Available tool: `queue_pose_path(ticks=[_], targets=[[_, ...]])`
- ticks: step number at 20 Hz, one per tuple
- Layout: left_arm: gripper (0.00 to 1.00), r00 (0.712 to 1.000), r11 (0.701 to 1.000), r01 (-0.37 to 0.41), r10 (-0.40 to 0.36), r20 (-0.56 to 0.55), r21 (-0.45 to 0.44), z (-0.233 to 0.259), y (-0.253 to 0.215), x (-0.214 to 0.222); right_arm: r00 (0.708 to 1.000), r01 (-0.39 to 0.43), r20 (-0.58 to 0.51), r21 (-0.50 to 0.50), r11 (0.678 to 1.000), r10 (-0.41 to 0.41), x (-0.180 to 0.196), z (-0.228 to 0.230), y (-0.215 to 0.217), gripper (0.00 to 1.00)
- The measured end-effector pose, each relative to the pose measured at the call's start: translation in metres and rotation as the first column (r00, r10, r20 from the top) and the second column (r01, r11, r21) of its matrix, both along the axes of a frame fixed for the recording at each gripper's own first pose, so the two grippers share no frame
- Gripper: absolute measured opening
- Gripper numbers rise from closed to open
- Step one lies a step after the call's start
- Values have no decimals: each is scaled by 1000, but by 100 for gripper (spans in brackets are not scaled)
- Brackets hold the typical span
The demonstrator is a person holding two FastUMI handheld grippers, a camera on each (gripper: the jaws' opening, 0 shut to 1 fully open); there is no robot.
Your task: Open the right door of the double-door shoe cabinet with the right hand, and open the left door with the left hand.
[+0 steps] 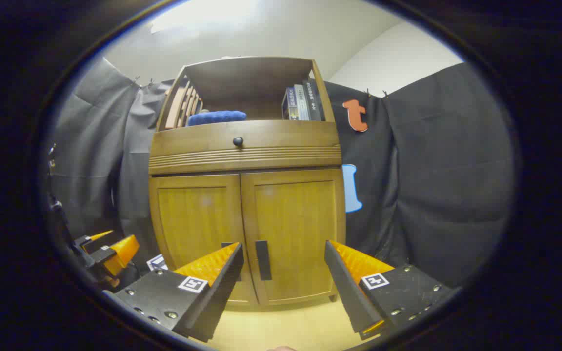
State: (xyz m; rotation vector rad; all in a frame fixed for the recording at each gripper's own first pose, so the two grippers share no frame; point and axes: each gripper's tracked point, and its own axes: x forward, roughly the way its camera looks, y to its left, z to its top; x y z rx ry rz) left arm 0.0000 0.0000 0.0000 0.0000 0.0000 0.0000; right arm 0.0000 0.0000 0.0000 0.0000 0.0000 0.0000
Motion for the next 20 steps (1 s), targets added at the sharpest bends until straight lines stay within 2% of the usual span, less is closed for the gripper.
queue_pose_path(ticks=[2,3,5,7,12,13,14,16,17,19,20], targets=[[96,1000,1000,4,-4,1,-5,-1,0,0,1000,6,9,6,1000,-6,4,3,-10,100],[92,1000,1000,4,-4,3,-8,0,0,-1,1000,5,13,17,1000,-5,6,4,-14,99],[92,1000,1000,13,-12,7,-18,1,-1,-1,999,6,33,15,1000,-7,8,10,-22,95],[92,999,999,32,-32,7,-15,1,-2,-2,999,13,48,3,1000,-13,8,14,-29,100],[92,999,999,52,-52,12,-11,5,-3,-4,998,-1,62,-1,1000,2,12,17,-30,99],[96,998,998,56,-56,16,-8,7,-3,-5,998,9,66,-2,1000,-9,13,18,-33,100],[96,998,998,58,-58,18,-6,8,-4,-5,997,16,74,4,1000,-17,16,20,-34,95],[92,998,998,64,-64,17,-5,8,-5,-5,996,38,81,15,999,-39,23,20,-38,95],[92,998,998,67,-67,18,-11,6,-3,-7,996,42,79,20,999,-43,29,20,-38,100],[96,997,997,75,-75,22,-10,5,-3,-8,998,18,63,32,999,-20,44,15,-32,99],[92,997,997,78,-78,20,-11,4,-3,-8,999,-2,52,29,1000,1,53,11,-27,99]])
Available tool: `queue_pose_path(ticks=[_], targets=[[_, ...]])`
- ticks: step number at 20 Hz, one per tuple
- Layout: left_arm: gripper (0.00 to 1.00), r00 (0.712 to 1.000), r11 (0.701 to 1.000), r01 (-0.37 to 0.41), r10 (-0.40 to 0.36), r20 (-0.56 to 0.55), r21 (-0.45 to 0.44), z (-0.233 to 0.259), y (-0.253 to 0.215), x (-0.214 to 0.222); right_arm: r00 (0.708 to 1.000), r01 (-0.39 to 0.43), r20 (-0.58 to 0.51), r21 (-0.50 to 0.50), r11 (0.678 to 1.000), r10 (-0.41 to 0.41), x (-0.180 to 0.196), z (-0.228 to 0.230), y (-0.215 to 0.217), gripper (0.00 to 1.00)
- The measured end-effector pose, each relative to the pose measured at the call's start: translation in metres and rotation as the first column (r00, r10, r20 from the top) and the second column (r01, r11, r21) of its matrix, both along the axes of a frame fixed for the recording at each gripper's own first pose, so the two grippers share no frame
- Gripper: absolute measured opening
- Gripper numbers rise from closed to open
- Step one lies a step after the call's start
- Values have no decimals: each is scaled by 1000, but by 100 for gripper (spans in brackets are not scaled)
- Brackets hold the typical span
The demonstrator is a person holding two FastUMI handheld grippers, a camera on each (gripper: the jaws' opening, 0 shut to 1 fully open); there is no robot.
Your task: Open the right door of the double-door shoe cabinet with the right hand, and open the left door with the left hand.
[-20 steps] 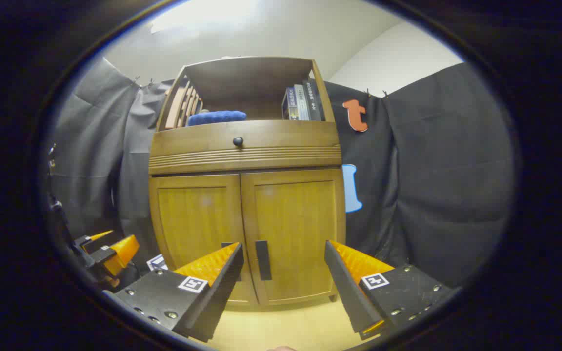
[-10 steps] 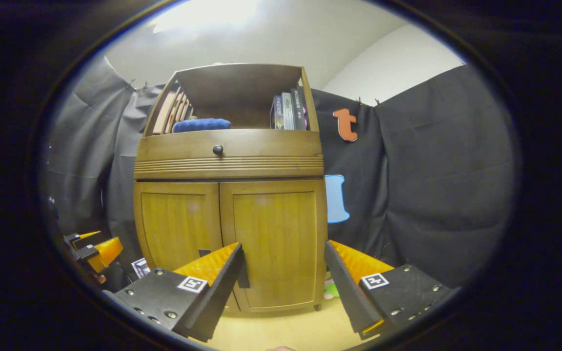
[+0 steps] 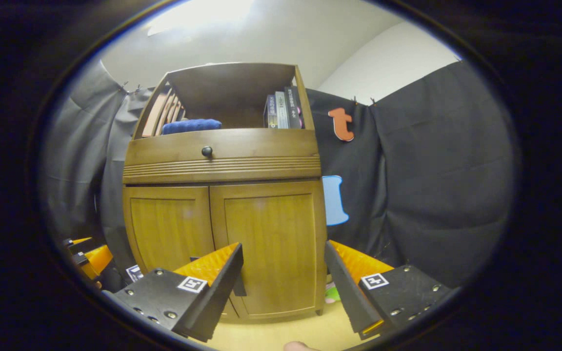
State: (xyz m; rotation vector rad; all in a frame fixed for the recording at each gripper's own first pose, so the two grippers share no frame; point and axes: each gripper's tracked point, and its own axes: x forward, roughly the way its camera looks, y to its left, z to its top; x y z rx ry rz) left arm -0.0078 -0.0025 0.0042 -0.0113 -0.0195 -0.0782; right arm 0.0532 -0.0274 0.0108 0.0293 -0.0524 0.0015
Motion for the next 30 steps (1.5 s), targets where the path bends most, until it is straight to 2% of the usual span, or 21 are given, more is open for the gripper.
queue_pose_path(ticks=[6,8,9,10,11,14,15,16,17,18,20,24,27,28,30], targets=[[92,999,999,40,-40,-21,-9,-5,-1,-1,989,-126,-79,32,992,128,61,-35,43,95],[92,999,999,42,-42,-14,-11,-4,-1,-2,978,-165,-126,28,986,167,81,-54,64,99],[92,999,999,41,-41,-15,-12,-5,-2,-1,970,-192,-145,33,981,194,88,-62,76,95],[96,999,999,41,-41,-16,-15,-5,-1,0,966,-198,-162,29,980,200,96,-71,85,95],[92,999,999,36,-36,-22,-17,-6,-1,1,962,-210,-176,21,977,211,103,-78,93,94],[96,1000,1000,10,-11,-27,-11,-5,0,1,956,-217,-211,-28,976,206,123,-105,110,97],[92,1000,1000,4,-5,-29,-11,-3,0,0,955,-210,-223,-32,977,198,128,-112,111,99],[92,999,1000,1,-1,-33,-12,-1,-1,-2,957,-194,-224,-22,981,184,133,-118,108,95],[92,999,1000,-1,0,-36,-17,-2,0,0,959,-174,-226,-2,985,169,139,-121,104,99],[92,999,1000,-2,1,-41,-26,-2,0,-1,958,-166,-235,14,986,165,143,-127,103,95],[92,999,999,0,-2,-43,-34,-2,-2,1,943,-212,-259,16,977,209,145,-138,109,99],[92,999,1000,11,-12,-47,-30,-3,-3,2,921,-272,-303,-54,961,243,143,-160,112,32],[92,999,999,18,-20,-47,-32,-4,-3,4,918,-282,-303,-40,959,257,144,-165,114,32],[94,999,999,20,-22,-48,-30,-4,-3,4,916,-287,-302,-36,957,264,140,-165,113,25],[96,999,1000,21,-22,-47,-19,-4,-2,4,914,-307,-293,-45,951,281,136,-163,112,25]])
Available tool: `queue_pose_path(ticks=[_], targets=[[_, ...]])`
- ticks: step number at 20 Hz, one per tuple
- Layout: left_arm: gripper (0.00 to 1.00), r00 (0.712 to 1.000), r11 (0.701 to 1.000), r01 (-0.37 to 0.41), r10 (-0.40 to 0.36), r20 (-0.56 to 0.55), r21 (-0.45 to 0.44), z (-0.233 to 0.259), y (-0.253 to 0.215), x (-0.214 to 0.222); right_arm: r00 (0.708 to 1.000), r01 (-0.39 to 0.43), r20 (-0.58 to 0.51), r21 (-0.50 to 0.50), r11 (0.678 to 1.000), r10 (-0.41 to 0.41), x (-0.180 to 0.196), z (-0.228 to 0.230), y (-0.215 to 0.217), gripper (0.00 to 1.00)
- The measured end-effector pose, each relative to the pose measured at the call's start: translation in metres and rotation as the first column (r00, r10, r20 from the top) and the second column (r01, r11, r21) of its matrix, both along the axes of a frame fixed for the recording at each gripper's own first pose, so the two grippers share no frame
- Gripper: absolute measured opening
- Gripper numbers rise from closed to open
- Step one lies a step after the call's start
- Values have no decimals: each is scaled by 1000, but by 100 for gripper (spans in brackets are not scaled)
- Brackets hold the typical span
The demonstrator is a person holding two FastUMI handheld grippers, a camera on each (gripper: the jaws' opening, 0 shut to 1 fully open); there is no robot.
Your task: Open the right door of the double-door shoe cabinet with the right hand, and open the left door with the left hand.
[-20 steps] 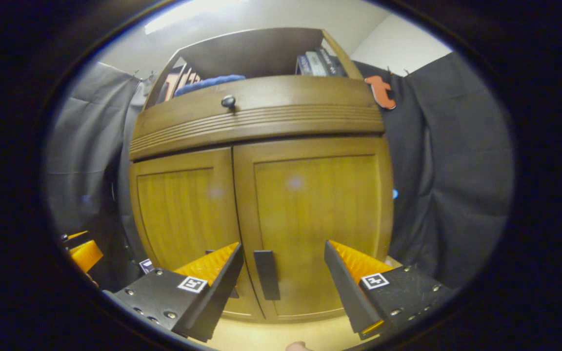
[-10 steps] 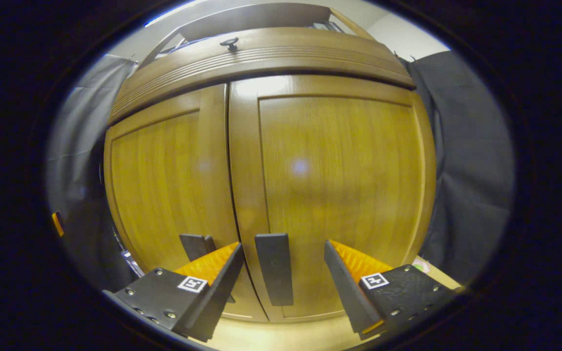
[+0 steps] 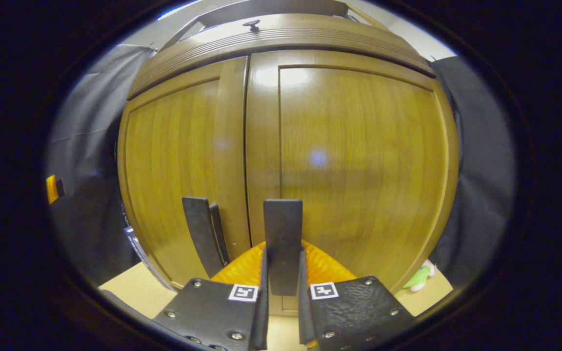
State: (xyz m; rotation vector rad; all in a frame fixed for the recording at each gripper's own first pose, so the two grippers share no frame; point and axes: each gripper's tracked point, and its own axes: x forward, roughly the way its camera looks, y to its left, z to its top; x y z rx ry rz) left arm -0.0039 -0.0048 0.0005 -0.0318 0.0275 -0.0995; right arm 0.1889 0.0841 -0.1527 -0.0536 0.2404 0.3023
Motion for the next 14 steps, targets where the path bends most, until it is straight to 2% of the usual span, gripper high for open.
queue_pose_path(ticks=[3,4,5,8,9,11,13,14], targets=[[96,1000,1000,-3,3,-1,-4,0,-1,0,999,-33,3,27,999,33,-14,2,-5,24],[92,1000,1000,-1,1,-1,-4,0,-1,-1,998,-56,1,32,998,56,-19,3,-7,25],[99,1000,1000,5,-5,1,-3,0,-2,0,997,-77,-5,36,996,78,-24,4,-8,25],[96,1000,1000,14,-14,1,12,-1,-2,-1,994,-105,-19,45,993,106,-41,6,-17,24],[99,1000,1000,17,-17,2,15,-3,-3,0,993,-113,-12,46,993,114,-46,7,-20,25],[92,1000,1000,17,-17,9,23,-3,-3,0,991,-134,-4,60,989,134,-57,9,-28,25],[96,1000,1000,-4,4,20,20,-1,-1,0,989,-149,-10,80,986,151,-67,10,-35,25],[92,1000,1000,-17,17,23,14,0,0,-1,988,-153,-13,83,985,155,-72,10,-39,24]])
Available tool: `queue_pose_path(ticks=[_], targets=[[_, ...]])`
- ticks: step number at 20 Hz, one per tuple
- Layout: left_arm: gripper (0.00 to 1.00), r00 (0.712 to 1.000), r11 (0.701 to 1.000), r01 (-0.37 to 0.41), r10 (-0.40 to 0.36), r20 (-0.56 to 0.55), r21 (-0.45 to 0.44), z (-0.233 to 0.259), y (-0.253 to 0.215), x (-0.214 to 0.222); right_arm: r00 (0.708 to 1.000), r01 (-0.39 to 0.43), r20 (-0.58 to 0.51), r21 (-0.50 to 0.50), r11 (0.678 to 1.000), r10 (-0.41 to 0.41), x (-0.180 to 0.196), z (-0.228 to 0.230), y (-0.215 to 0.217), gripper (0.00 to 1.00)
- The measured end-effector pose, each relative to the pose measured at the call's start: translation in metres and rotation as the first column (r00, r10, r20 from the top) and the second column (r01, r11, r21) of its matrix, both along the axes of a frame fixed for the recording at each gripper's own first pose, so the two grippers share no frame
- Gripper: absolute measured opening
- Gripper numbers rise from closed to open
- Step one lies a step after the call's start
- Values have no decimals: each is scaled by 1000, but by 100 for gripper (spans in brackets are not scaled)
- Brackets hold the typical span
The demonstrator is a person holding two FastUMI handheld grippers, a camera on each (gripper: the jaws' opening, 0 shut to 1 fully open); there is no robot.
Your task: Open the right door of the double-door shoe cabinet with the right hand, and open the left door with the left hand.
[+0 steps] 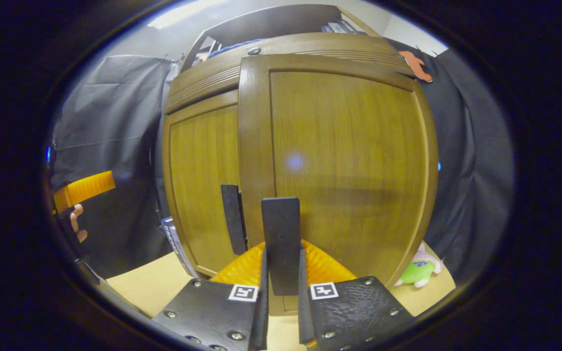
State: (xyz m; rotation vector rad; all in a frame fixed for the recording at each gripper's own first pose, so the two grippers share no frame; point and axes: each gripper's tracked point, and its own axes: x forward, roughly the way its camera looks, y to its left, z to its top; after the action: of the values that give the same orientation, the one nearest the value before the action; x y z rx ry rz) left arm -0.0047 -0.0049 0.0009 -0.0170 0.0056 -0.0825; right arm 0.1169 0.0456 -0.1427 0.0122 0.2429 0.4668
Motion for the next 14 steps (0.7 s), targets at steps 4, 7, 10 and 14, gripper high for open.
queue_pose_path(ticks=[4,7,10,14], targets=[[92,1000,1000,20,-20,21,-20,5,-4,-2,1000,-11,0,-6,1000,11,-19,3,-17,24],[92,998,998,56,-56,19,-32,4,-6,-3,1000,-13,-9,14,1000,13,-32,6,-32,29],[92,997,998,67,-67,24,-8,5,-4,-3,1000,-2,-9,19,1000,2,-43,10,-49,24],[92,1000,1000,-6,6,12,1,5,-3,-4,999,47,27,-16,999,-46,-56,14,-70,24]])
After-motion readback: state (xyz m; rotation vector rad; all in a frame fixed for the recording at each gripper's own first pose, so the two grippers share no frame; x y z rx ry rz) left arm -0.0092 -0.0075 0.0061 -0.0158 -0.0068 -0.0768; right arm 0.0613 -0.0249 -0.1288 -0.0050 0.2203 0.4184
